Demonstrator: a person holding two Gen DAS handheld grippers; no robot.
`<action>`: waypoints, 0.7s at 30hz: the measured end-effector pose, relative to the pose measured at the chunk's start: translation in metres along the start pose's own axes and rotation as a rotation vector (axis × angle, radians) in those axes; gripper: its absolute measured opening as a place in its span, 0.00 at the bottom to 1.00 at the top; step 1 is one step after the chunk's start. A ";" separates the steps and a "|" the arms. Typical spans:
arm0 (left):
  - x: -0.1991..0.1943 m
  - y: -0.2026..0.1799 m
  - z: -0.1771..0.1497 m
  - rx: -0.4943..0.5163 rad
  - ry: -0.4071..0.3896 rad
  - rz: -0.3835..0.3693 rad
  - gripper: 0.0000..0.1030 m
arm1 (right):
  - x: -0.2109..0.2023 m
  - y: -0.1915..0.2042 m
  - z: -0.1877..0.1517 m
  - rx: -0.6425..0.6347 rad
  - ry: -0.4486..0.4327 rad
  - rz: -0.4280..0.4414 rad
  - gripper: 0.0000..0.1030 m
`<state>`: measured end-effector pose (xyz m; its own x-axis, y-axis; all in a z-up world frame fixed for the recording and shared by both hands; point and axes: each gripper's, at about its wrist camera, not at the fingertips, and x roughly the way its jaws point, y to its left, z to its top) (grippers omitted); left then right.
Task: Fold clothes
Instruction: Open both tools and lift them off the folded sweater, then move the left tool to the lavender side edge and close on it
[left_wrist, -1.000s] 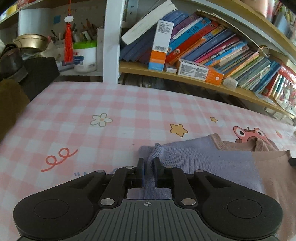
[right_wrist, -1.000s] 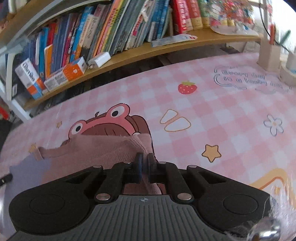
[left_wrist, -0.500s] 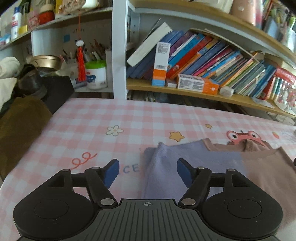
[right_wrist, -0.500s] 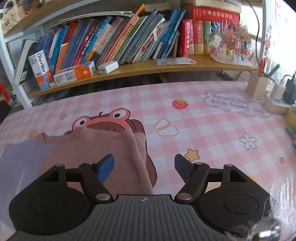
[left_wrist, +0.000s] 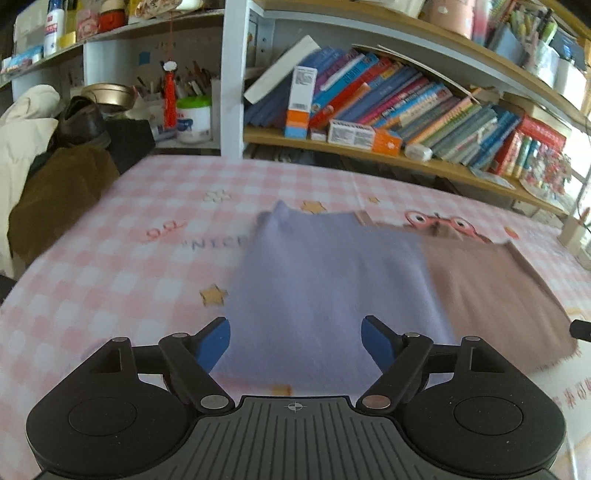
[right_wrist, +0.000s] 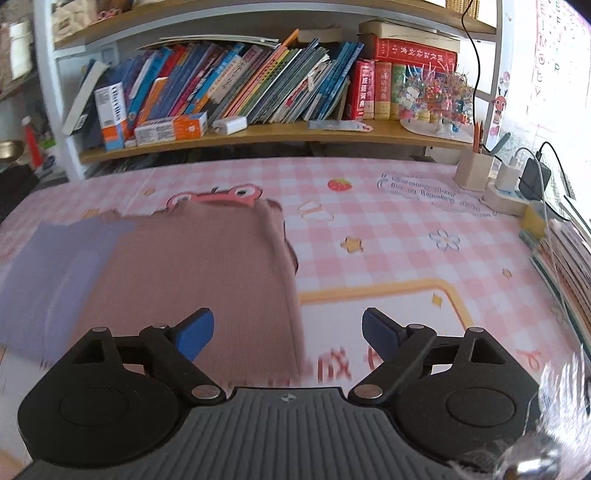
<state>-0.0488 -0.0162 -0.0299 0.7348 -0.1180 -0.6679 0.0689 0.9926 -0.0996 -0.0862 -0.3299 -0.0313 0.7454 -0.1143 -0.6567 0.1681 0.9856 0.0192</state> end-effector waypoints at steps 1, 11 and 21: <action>-0.004 -0.003 -0.003 0.000 0.000 -0.001 0.78 | -0.005 -0.001 -0.005 -0.003 0.003 0.003 0.85; -0.040 -0.026 -0.036 -0.018 0.000 -0.002 0.84 | -0.043 -0.011 -0.043 -0.019 0.029 0.018 0.87; -0.062 -0.038 -0.067 -0.044 0.033 0.016 0.85 | -0.068 -0.005 -0.075 -0.043 0.060 0.054 0.89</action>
<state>-0.1423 -0.0482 -0.0339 0.7131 -0.1035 -0.6934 0.0266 0.9923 -0.1207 -0.1862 -0.3181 -0.0439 0.7124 -0.0543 -0.6997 0.1001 0.9947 0.0247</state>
